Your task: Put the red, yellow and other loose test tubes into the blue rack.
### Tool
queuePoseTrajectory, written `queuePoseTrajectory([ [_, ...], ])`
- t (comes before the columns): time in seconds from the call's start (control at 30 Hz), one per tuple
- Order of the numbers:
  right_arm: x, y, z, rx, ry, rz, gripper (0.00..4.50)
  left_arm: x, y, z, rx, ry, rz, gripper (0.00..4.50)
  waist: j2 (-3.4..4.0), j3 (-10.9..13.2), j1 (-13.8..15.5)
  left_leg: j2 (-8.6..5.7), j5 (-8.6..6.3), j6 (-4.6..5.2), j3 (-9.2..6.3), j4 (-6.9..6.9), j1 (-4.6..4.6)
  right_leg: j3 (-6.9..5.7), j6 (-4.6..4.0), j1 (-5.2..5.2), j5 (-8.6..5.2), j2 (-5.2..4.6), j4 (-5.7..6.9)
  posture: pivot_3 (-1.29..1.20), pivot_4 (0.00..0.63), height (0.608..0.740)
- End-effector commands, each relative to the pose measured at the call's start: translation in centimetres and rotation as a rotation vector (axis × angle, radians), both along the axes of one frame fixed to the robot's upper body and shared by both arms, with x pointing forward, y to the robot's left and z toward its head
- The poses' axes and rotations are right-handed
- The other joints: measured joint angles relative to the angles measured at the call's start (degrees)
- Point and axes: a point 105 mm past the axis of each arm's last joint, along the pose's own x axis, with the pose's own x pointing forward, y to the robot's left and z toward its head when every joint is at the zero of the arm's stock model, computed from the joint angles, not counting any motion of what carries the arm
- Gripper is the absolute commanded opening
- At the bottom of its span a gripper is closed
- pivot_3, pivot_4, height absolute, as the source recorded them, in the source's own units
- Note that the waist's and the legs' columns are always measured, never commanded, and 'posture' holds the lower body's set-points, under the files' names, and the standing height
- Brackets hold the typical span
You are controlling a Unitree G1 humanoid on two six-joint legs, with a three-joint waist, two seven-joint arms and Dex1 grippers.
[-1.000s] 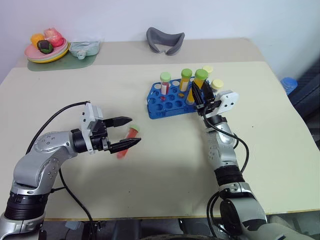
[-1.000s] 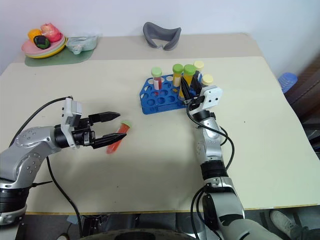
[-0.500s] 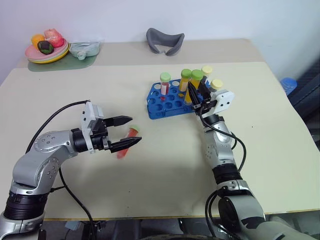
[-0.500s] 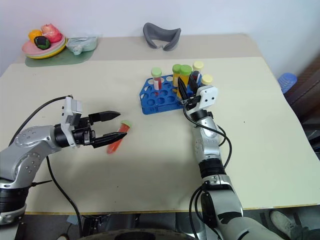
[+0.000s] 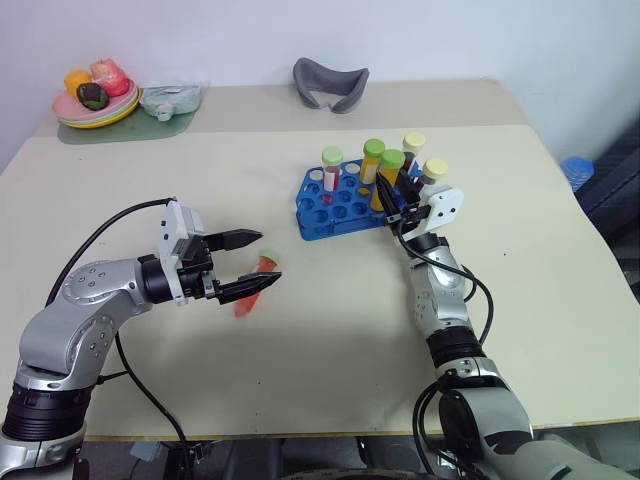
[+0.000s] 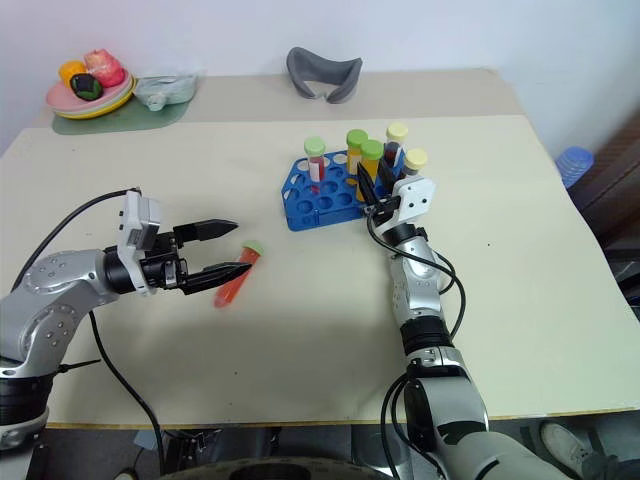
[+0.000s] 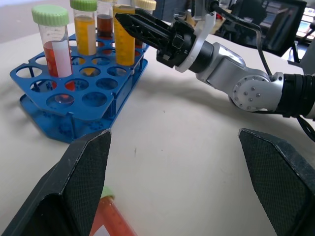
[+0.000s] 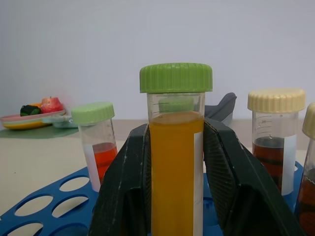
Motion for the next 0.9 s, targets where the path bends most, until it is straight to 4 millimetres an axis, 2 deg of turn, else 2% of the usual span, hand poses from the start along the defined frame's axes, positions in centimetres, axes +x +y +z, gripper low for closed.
queuePoseTrajectory([
  [0.03,-0.3,-0.5,1.4,0.036,-0.061,-0.017,2.0,-0.3,0.1,1.0,-0.006,-0.042,-0.004,4.24,0.0,0.0,0.0,0.0,0.0,0.0,0.0,0.0,0.0,0.0,0.0,0.0,0.0,0.0,0.0,0.0,0.15,0.74],
  [0.07,-0.3,-0.5,1.4,0.039,-0.064,-0.021,2.33,-0.3,0.1,1.0,-0.006,-0.042,-0.005,4.24,0.0,0.0,0.0,0.0,0.0,0.0,0.0,0.0,0.0,0.0,0.0,0.0,0.0,0.0,0.0,0.0,0.15,0.74],
  [0.2,-0.5,-0.6,1.5,0.022,-0.075,-0.04,4.33,-0.3,0.0,0.9,-0.007,-0.041,-0.005,4.24,0.0,0.0,0.0,0.0,0.0,0.0,0.0,0.0,0.0,0.0,0.0,0.0,0.0,0.0,0.0,0.0,0.15,0.74],
  [0.23,-0.5,-0.6,1.5,0.013,-0.077,-0.045,4.43,-0.3,0.0,0.9,-0.006,-0.04,-0.005,4.24,0.0,0.0,0.0,0.0,0.0,0.0,0.0,0.0,0.0,0.0,0.0,0.0,0.0,0.0,0.0,0.0,0.15,0.74],
  [0.33,-1.1,-0.8,1.8,-0.02,-0.084,-0.04,4.43,-0.3,-0.1,0.8,-0.004,-0.04,0.0,4.24,0.0,0.0,0.1,0.0,0.0,0.0,0.0,0.0,0.0,0.0,0.0,0.0,0.0,0.0,0.0,0.0,0.15,0.74],
  [0.47,-3.2,-1.4,2.2,-0.126,-0.052,0.01,4.43,-0.3,-0.2,0.8,0.008,-0.042,0.01,4.24,0.0,0.0,0.2,0.0,0.0,0.0,0.0,-0.03,-0.01,0.0,0.0,0.0,0.0,-0.01,-0.03,0.0,0.15,0.74],
  [0.63,-7.9,-3.4,2.2,-0.244,0.1,0.088,4.43,-0.2,0.2,0.8,0.023,-0.039,0.027,4.24,0.0,0.0,0.4,-0.01,-0.01,0.02,-0.01,-0.03,-0.04,0.01,0.01,0.01,-0.02,-0.02,-0.08,0.0,0.15,0.74],
  [0.83,-15.5,-5.1,-0.1,-0.512,0.416,0.358,4.43,0.2,1.4,0.4,0.055,-0.062,0.091,4.24,-0.02,0.0,0.3,0.0,-0.06,0.1,0.02,-0.01,0.07,0.05,0.0,0.15,-0.03,0.02,-0.15,0.0,0.15,0.74],
  [0.9,-17.1,-5.8,-0.1,-0.56,0.477,0.432,4.43,0.1,1.7,0.4,0.029,-0.057,0.086,4.24,-0.08,0.0,0.2,-0.01,-0.08,0.13,0.06,-0.01,0.11,0.08,0.0,0.21,-0.03,0.01,-0.17,0.0,0.15,0.74],
])
